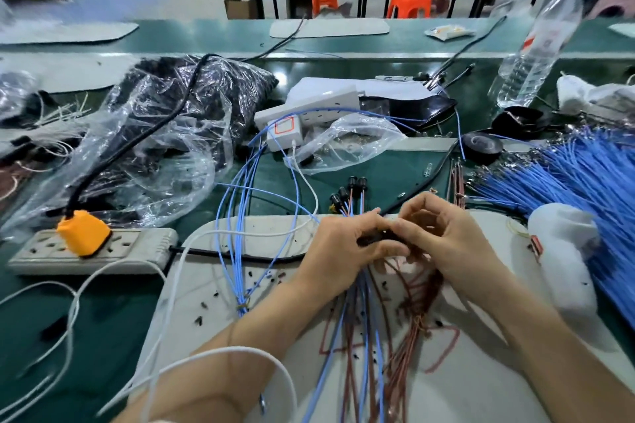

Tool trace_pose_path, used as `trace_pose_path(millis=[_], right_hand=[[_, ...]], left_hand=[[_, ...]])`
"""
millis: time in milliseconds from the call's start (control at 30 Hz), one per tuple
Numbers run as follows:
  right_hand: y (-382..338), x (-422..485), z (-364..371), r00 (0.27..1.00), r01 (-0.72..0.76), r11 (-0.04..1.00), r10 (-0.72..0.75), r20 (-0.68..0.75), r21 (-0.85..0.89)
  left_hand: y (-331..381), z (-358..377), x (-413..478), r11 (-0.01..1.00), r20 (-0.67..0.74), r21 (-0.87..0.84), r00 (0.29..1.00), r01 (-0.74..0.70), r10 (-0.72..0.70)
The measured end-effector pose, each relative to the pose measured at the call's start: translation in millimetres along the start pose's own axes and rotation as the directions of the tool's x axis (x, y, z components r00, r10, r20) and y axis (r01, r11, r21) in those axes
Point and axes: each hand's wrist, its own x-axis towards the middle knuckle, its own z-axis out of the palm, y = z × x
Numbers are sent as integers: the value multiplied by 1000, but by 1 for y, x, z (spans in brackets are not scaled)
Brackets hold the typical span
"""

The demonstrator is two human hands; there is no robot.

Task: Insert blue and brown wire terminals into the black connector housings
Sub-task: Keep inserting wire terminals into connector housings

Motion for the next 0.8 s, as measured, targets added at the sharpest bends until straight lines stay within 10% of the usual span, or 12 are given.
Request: trace_pose_path(millis=[233,367,500,600,700,800], right_hand=[[-33,14,-35,884,225,970,-162,-439,95],[-58,42,-53,846,224,965,-125,-518,134],[-55,79,-43,873,136,985,-168,-457,-103],[-39,96,-13,926,-4,950,-115,-360,-313],[-26,89,25,966,-62,830,-90,-243,-555],[-23,68,64,981,55,802,-156,-119,-595]], left_hand=[[46,-27,12,974,-46,-208,993,94,-105],[97,-56,2,915,256,-337,957,221,-136],[119,-81,-35,894,609,-91,735,439,-299],[117,-90,-57,879,749,457,475,136,-462],[96,-103,-61,770,548,636,670,56,-502],[63,-126,-40,843,-55,436,944,316,-325]])
